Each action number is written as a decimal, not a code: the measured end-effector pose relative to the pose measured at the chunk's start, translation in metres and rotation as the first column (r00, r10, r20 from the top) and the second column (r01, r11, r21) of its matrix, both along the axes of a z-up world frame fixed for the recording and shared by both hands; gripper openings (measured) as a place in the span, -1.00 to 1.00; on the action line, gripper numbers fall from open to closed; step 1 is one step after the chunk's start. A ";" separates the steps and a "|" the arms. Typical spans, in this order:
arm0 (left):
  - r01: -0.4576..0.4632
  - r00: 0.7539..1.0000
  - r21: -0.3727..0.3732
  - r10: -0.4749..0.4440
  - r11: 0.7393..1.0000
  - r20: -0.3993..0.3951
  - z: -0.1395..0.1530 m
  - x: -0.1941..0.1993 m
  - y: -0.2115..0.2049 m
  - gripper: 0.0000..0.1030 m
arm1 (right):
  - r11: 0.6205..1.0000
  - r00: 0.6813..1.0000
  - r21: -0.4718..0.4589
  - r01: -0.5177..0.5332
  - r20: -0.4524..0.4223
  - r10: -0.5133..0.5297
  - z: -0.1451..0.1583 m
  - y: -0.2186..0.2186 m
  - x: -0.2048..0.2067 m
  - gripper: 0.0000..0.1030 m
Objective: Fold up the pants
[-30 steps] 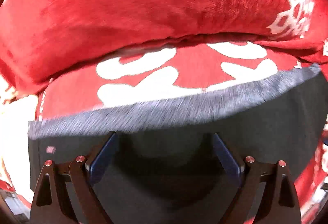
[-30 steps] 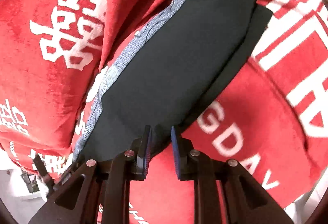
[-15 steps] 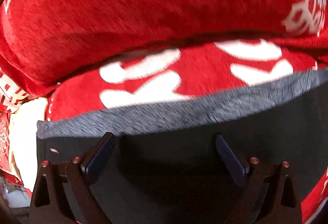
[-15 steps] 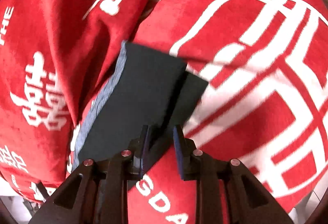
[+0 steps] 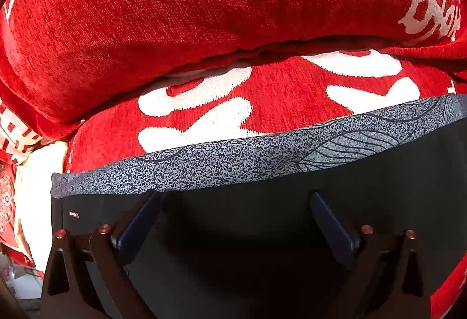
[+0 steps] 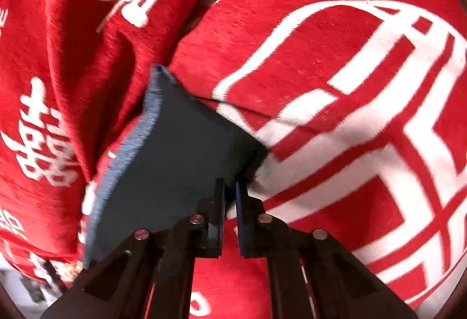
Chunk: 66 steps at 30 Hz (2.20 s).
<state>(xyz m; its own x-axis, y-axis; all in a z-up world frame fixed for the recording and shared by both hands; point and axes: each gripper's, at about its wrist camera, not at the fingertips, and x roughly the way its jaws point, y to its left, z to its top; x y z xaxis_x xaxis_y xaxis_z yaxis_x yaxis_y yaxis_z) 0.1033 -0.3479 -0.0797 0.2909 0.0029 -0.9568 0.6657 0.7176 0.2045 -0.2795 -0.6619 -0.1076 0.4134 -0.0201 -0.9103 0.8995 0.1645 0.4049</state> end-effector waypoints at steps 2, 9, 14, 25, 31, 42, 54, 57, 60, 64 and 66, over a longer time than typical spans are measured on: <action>0.000 1.000 0.014 0.000 1.000 -0.005 0.001 0.002 -0.001 1.00 | 1.000 1.000 -0.013 0.002 -0.031 -0.003 0.005 0.002 0.001 -0.54; 0.007 0.997 -0.052 -0.011 0.999 -0.080 0.020 -0.012 -0.025 1.00 | 0.973 0.984 -0.156 -0.171 -0.074 0.161 0.059 0.039 0.043 -0.47; -0.019 0.995 -0.026 0.016 0.999 -0.100 0.000 -0.016 -0.047 1.00 | 0.867 0.880 -0.169 -0.468 0.007 0.476 0.055 0.084 0.149 -0.47; -0.022 0.987 -0.003 0.022 1.000 -0.157 0.011 -0.024 -0.019 1.00 | 0.892 0.899 -0.144 -0.429 -0.163 0.407 0.028 0.082 0.168 -0.49; 0.068 0.986 -0.024 -0.071 0.997 -0.152 0.032 -0.063 -0.010 1.00 | 0.950 0.949 -0.041 -0.308 -0.079 0.305 0.050 0.081 0.094 -0.47; 0.088 0.977 0.025 -0.082 0.996 -0.198 0.031 -0.112 -0.008 1.00 | 0.965 0.974 0.132 -0.225 0.034 0.223 0.037 0.147 0.050 -0.32; 0.135 0.971 0.016 -0.129 0.991 -0.201 0.043 -0.142 -0.038 1.00 | 0.966 0.984 0.184 -0.179 0.040 0.175 0.028 0.146 0.027 -0.21; 0.153 0.968 0.017 -0.146 0.988 -0.203 0.044 -0.145 -0.044 1.00 | 0.967 0.985 0.187 -0.172 0.044 0.167 0.027 0.143 0.021 -0.19; 0.159 0.965 0.024 -0.150 0.987 -0.214 0.047 -0.150 -0.050 1.00 | 0.968 0.986 0.192 -0.164 0.048 0.158 0.028 0.139 0.019 -0.19; 0.140 0.970 0.013 -0.135 0.990 -0.202 0.063 -0.159 -0.061 1.00 | 0.966 0.983 0.185 -0.178 0.067 0.168 0.034 0.129 0.019 -0.19; 0.114 0.976 0.000 -0.112 0.993 -0.188 0.070 -0.156 -0.069 1.00 | 0.968 0.982 0.176 -0.180 0.092 0.166 0.035 0.118 0.020 -0.15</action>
<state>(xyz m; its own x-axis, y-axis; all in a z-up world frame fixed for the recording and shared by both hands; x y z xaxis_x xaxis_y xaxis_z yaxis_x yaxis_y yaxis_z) -0.0527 -0.4170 -0.0101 0.1051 -0.0090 -0.9944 0.7697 0.6339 0.0756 -0.2597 -0.5438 -0.0724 0.4640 0.2220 -0.8576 0.8292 0.2319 0.5086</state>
